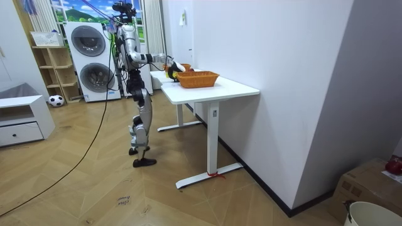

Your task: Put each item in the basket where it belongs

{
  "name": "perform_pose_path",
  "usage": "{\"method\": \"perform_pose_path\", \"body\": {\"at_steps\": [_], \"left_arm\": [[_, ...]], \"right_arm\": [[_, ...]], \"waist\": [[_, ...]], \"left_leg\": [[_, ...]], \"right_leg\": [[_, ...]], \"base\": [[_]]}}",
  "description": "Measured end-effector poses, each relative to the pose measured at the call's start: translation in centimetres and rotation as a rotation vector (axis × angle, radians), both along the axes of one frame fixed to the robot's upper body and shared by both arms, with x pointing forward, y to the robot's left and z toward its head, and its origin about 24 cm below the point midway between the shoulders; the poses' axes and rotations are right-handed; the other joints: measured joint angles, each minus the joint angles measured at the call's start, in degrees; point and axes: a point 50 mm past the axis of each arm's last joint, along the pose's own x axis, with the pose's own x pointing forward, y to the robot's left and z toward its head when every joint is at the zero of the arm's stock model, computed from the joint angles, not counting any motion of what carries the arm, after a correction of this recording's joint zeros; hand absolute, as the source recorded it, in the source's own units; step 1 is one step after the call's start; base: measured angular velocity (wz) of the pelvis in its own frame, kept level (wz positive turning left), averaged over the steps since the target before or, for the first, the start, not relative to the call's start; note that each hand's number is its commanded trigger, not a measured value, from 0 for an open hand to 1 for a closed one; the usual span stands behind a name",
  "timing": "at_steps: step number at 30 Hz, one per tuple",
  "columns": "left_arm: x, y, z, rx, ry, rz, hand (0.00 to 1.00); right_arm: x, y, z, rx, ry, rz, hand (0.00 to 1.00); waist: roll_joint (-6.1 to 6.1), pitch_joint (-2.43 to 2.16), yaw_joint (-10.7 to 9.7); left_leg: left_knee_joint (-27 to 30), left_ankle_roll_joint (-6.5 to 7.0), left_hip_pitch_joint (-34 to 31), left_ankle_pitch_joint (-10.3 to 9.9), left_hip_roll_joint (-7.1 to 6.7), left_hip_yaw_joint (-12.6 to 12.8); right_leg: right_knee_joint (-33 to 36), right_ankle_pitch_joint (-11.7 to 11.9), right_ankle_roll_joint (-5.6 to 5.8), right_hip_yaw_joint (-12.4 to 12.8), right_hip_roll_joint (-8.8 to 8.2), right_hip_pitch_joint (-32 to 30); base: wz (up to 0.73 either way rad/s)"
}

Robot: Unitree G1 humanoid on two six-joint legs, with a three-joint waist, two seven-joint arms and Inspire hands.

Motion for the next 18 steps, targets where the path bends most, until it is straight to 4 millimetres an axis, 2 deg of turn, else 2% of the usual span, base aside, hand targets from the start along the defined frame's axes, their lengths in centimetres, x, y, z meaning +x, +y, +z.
{"method": "perform_pose_path", "body": {"at_steps": [6,10,15,18], "left_arm": [[-0.3,0.1,0.0,0.002,0.002,0.008,0.0],[-0.5,0.1,0.0,0.0,0.001,0.011,0.0],[-1.1,0.5,0.2,-0.001,-0.03,0.039,0.0],[-1.5,0.8,0.3,0.008,-0.031,0.058,0.0]], "right_arm": [[0.1,-0.3,0.4,0.029,-0.004,-0.008,1.0],[0.2,-0.6,1.2,0.143,-0.022,-0.013,1.0],[0.5,-2.0,3.2,0.24,-0.12,-0.036,1.0],[1.0,-3.1,4.6,0.243,-0.19,-0.049,1.0]], "waist": [[0.07,0.07,0.1],[0.01,0.03,-0.1],[-0.14,-0.04,-0.3],[-0.47,0.28,-0.5]], "left_leg": [[-0.2,0.0,-0.1,0.0,0.02,0.1],[-0.2,0.0,-0.1,0.0,0.01,0.1],[0.0,0.0,0.0,0.0,-0.09,0.1],[0.2,0.0,0.0,0.0,-0.12,0.1]], "right_leg": [[0.0,0.0,0.0,-0.4,-0.01,-0.1],[0.0,0.0,0.0,-0.4,-0.03,-0.1],[0.0,0.0,0.0,-0.3,-0.17,0.0],[-0.1,0.0,0.0,-0.3,-0.2,0.1]], "base": [[0.01],[0.0],[0.0],[0.0]]}}
